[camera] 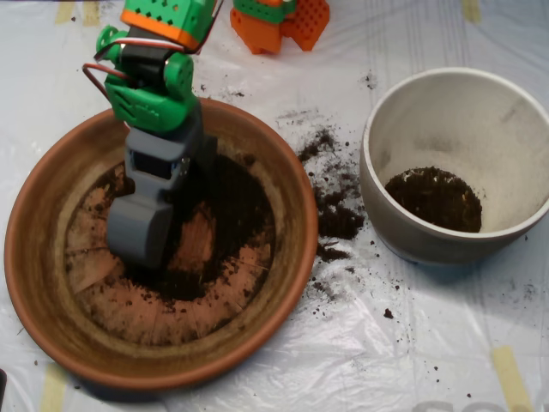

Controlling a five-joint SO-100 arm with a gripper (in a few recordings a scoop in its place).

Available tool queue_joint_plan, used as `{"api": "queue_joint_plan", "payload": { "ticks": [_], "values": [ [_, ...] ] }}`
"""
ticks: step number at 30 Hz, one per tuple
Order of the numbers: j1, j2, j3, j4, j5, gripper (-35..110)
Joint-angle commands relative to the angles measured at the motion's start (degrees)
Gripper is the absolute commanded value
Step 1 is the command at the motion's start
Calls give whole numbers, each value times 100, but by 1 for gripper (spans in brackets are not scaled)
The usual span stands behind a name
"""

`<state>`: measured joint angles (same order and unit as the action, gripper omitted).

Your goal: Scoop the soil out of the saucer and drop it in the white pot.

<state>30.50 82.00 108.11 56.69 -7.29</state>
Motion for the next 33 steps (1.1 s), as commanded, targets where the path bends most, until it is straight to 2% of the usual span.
{"api": "queue_joint_plan", "payload": {
  "ticks": [1, 9, 14, 17, 20, 33],
  "values": [
    [-35, -18, -624, 158, -18, 52],
    [-176, -1002, -2048, 949, -158, 51],
    [-237, -1178, -2426, 1187, -237, 46],
    [-246, -1169, -2408, 1187, -255, 41],
    [-176, -1143, -2364, 1134, -246, 30],
    [-79, -176, -1433, 580, -237, 9]
  ]
}}
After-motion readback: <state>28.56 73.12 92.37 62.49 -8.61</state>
